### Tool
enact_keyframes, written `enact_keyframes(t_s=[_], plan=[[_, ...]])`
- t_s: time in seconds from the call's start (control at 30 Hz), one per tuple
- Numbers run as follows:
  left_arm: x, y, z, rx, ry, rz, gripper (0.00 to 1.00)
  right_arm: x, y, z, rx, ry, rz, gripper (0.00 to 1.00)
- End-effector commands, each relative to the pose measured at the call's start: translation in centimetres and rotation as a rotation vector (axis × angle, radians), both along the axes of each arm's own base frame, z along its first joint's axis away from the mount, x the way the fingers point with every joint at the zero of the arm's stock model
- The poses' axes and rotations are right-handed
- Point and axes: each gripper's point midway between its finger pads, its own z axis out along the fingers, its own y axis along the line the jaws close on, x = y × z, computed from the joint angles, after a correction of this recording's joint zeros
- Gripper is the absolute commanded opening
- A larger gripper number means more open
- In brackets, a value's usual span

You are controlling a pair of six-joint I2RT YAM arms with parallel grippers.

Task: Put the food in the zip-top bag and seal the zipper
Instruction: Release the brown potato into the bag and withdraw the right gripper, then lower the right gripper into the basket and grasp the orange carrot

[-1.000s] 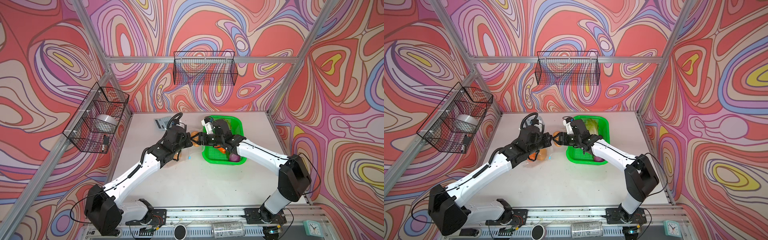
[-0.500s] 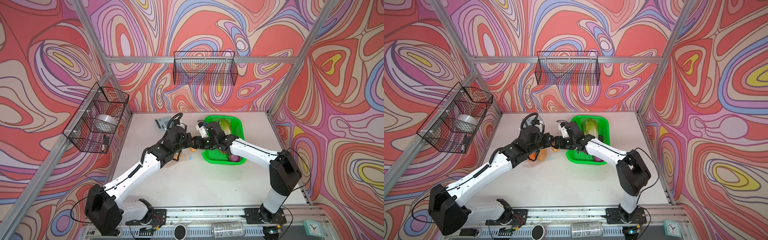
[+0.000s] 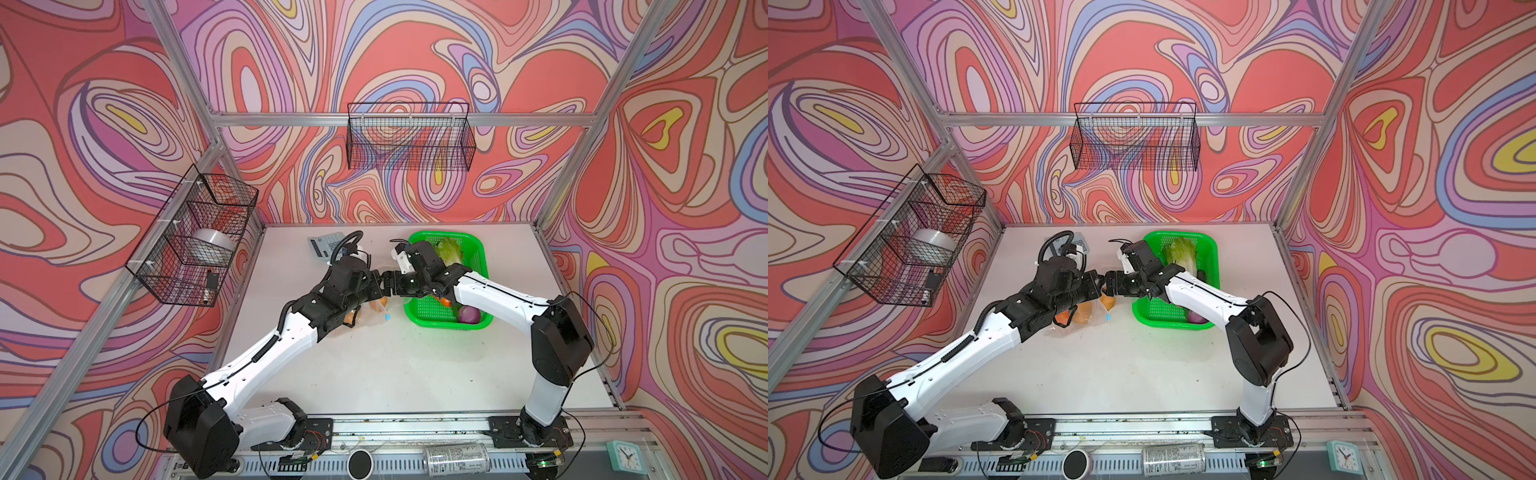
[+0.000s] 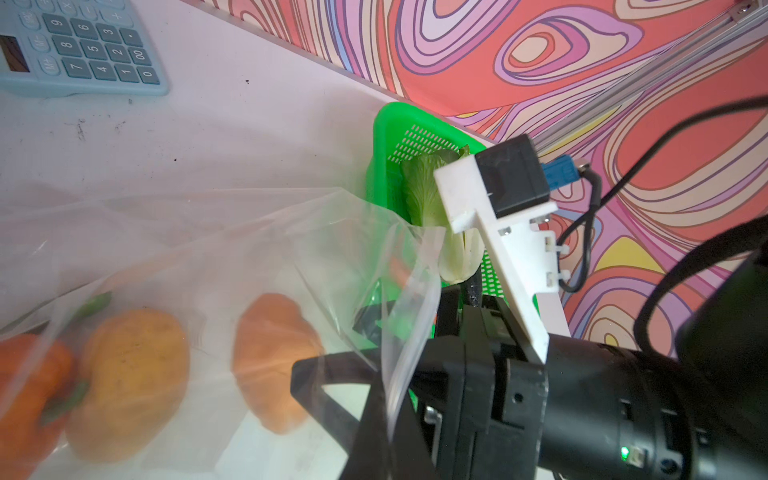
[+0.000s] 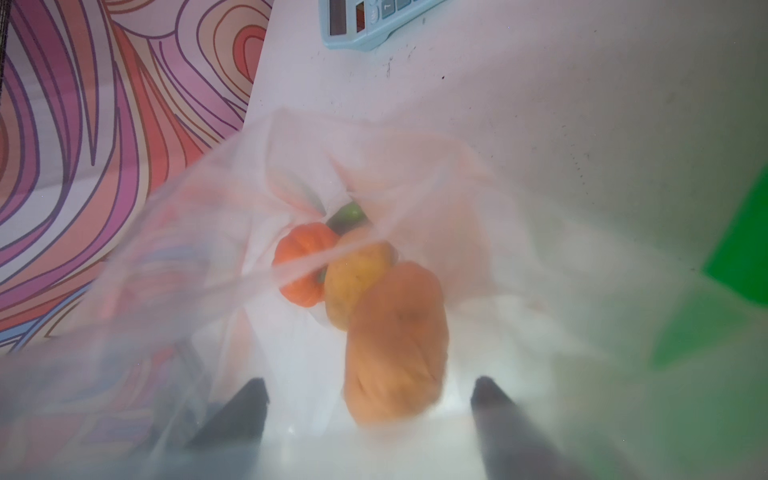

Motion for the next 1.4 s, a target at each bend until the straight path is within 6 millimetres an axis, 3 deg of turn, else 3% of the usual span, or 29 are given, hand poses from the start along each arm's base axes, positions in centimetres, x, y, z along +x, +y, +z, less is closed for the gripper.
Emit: enact_keyframes(t_s=[0.0,0.13,0.17,0.27,0.37,0.47,0.63,0.83,1.07,1.37], plan=[[0.0,0.3,1.0,-0.012,-0.022,0.020,0.00,0.0,0.1,1.4,-0.010,-0.046,0.009,0.84],[0.1,0.8,1.2,0.008,-0.036,0.036,0.00,0.0,-0.7,2.4,-0.047,-0.077,0.009,0.85],[0.1,0.9,1.3,0.015,-0.041,0.038,0.00,-0.1,-1.1,4.1,-0.041,-0.109,0.011,0.85],[0.3,1.2,1.7,0.039,-0.057,0.043,0.00,0.0,-2.5,5.6,-0.069,-0.143,0.003,0.84],[0.2,1.7,1.6,0.070,-0.053,0.049,0.00,0.6,-4.9,7.0,-0.086,-0.170,-0.021,0.83],[0.1,1.9,1.7,0.067,-0.057,0.053,0.00,1.4,-8.6,7.0,-0.128,-0.165,-0.050,0.82],[0.1,2.2,1.4,0.067,-0.058,0.060,0.00,1.9,-14.1,4.5,-0.352,-0.163,-0.035,0.82],[0.5,1.8,0.7,0.074,-0.042,0.053,0.00,1.9,-17.5,1.4,-0.573,-0.126,0.020,0.82],[0.7,1.4,0.6,0.069,-0.028,0.038,0.00,3.2,-17.4,-3.6,-0.658,-0.078,0.106,0.80],[0.6,1.7,0.5,0.068,-0.019,0.054,0.00,5.2,-17.0,-7.9,-0.752,-0.037,0.232,0.77]])
